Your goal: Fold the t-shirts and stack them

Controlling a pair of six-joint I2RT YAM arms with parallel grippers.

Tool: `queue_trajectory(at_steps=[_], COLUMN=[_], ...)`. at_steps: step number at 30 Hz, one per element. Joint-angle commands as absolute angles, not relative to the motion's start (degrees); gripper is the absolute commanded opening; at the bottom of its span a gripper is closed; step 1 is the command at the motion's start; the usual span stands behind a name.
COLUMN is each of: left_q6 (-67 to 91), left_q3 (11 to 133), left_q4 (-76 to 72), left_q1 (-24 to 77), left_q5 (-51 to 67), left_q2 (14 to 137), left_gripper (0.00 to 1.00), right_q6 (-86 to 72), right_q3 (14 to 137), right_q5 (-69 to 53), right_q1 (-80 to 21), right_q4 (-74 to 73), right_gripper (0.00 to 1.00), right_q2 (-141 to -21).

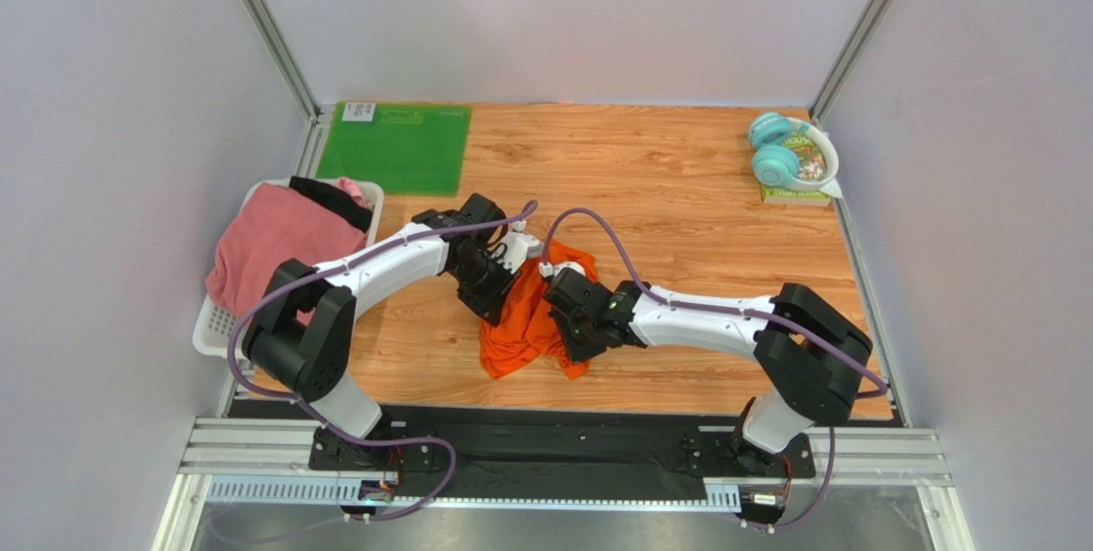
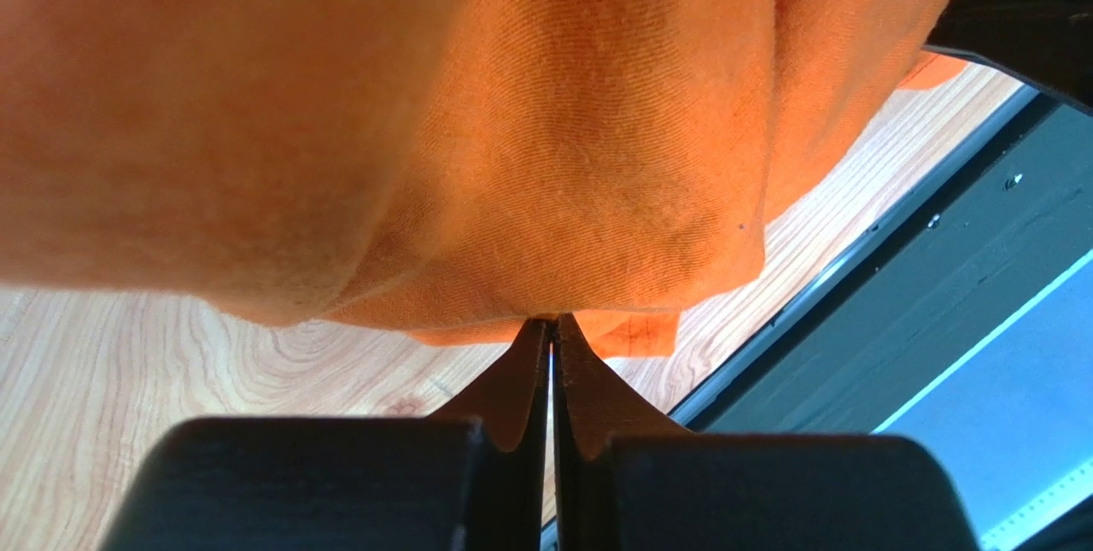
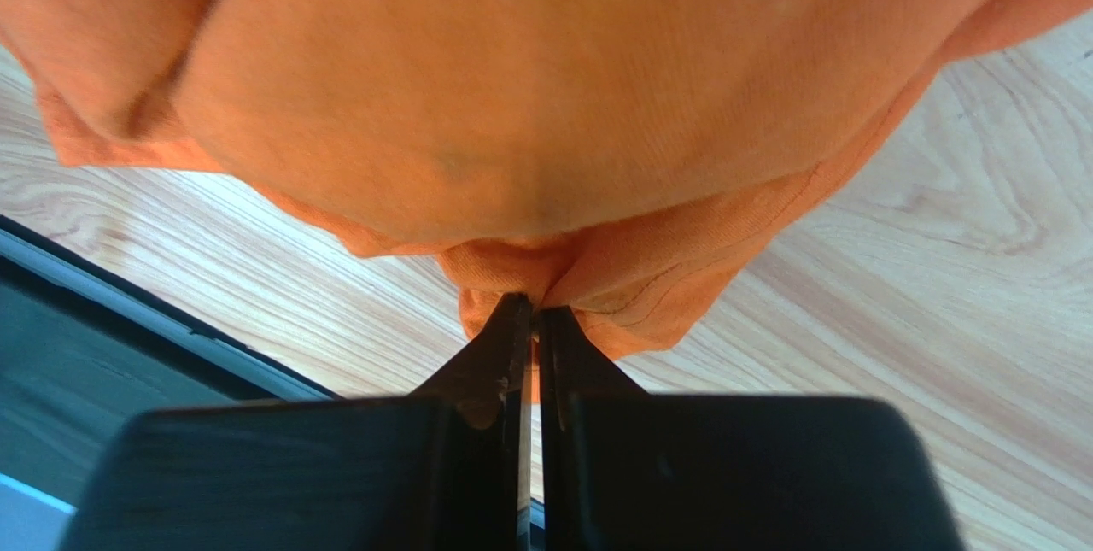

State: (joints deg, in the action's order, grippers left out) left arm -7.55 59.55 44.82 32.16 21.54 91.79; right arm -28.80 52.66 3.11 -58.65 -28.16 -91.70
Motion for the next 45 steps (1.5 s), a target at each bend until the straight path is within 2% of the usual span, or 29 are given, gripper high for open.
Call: queue_trajectory(at_steps=[1,6,10,12,18,25,29,32,37,41,45], left_q6=[-8.1,-9.1,-11.8,-12.9,-15.6,-19.8,-20.8,-20.5,-20.7,-21.3,-23.5], left_q3=[59.1,62.4,70.4,75.6,88.2,101.9,114.2,117.9,111.6,102.2,93.7], left_q4=[42.9,45.9,51.4,54.7,62.6,69.6,77.7,82.0,87.3,90.9,90.2], left_q1=[32.3,30.6,25.5,24.5,24.4,24.4,24.4,24.4,24.5,24.5,24.9], left_q5=[21.3,19.8,19.2,18.3,17.7,17.6,21.3,23.2,27.6,37.1,39.2], left_q2=[89.3,84.0,78.3,75.6,68.4,62.8,61.9,60.9,57.2,55.8,56.1], left_gripper=[0.0,0.0,0.0,0.0,0.0,0.0,0.0,0.0,0.0,0.0,0.0], right_q6=[-29.8,-29.4,-27.6,-26.0,-24.8,-21.5,-20.0,-20.1,-22.1,-23.0,-23.6], right_q3=[51.0,50.4,53.2,56.5,67.1,76.5,80.9,83.4,85.2,86.9,83.6], right_q5=[4.7,9.3,13.0,15.3,18.4,16.0,11.1,6.6,2.5,2.2,3.4], right_q1=[-58.0,-56.0,-51.7,-50.5,-50.4,-50.4,-50.4,-50.4,-50.4,-49.4,-48.0], right_q4=[-26.8,-31.8,-40.3,-44.3,-53.2,-55.8,-56.4,-57.9,-57.7,-58.8,-58.1], right_gripper=[0.0,0.0,0.0,0.0,0.0,0.0,0.0,0.0,0.0,0.0,0.0], right_q2=[-86.9,-78.2,-64.1,-58.0,-49.2,-38.7,-34.1,-32.1,-28.0,-26.5,-26.2])
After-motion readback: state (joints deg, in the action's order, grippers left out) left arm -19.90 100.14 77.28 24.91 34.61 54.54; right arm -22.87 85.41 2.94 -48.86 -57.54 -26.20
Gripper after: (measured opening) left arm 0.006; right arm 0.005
